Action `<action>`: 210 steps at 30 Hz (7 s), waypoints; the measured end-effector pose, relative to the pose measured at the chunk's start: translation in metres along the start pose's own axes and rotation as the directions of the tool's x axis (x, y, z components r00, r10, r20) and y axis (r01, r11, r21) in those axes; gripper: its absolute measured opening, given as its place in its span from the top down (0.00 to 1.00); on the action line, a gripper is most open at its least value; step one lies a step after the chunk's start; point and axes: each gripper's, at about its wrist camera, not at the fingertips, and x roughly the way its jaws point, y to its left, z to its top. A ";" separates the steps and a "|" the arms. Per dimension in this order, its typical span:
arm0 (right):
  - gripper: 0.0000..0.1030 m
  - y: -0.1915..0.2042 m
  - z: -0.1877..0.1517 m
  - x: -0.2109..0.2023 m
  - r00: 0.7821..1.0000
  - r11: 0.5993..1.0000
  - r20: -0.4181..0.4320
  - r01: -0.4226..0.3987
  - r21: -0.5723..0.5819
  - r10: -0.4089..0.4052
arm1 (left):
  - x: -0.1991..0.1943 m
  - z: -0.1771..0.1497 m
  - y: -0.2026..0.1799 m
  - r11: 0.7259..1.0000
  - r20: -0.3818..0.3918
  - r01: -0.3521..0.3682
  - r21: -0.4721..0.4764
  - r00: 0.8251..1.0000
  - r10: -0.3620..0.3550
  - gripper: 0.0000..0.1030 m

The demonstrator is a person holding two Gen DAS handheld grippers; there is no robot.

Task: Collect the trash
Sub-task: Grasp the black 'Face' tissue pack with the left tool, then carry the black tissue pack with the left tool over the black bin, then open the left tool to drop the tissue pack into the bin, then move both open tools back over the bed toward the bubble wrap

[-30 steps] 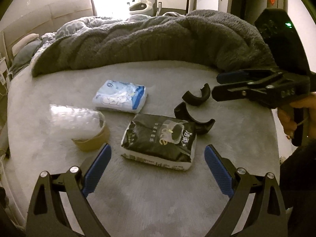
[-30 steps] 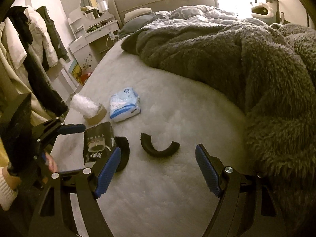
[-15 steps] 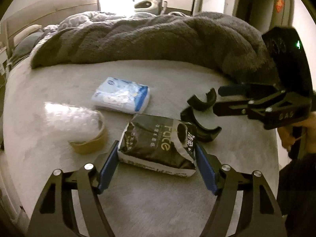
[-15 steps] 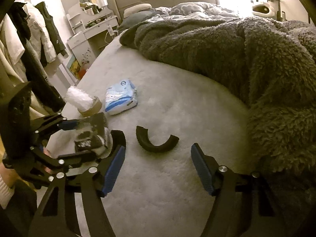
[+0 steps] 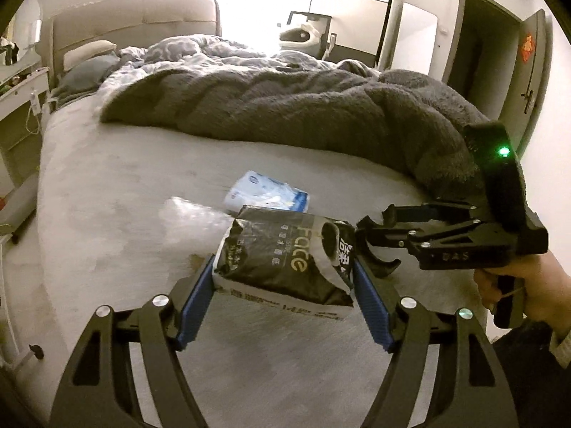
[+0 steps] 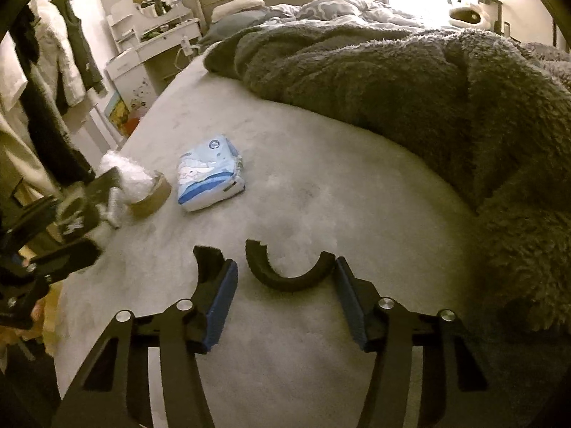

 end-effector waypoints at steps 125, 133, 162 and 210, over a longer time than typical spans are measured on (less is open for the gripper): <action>0.58 0.454 -0.110 0.173 0.901 0.818 -0.427 -0.304 -0.488 0.080 | -0.280 -0.210 0.215 0.726 -0.085 -0.497 -0.475 0.848 0.524 0.50; 0.58 0.456 -0.135 0.191 0.877 0.794 -0.480 -0.302 -0.528 0.014 | -0.300 -0.189 0.209 0.755 -0.030 -0.480 -0.447 0.851 0.524 0.57; 0.30 0.453 -0.093 0.131 0.917 0.792 -0.371 -0.336 -0.509 0.150 | -0.340 -0.127 0.184 0.787 0.122 -0.425 -0.448 0.843 0.524 0.57; 0.20 0.186 0.012 -0.011 0.997 0.939 0.065 -0.027 -0.342 0.052 | -0.165 -0.001 0.060 0.925 0.144 -0.338 -0.174 0.920 0.364 0.36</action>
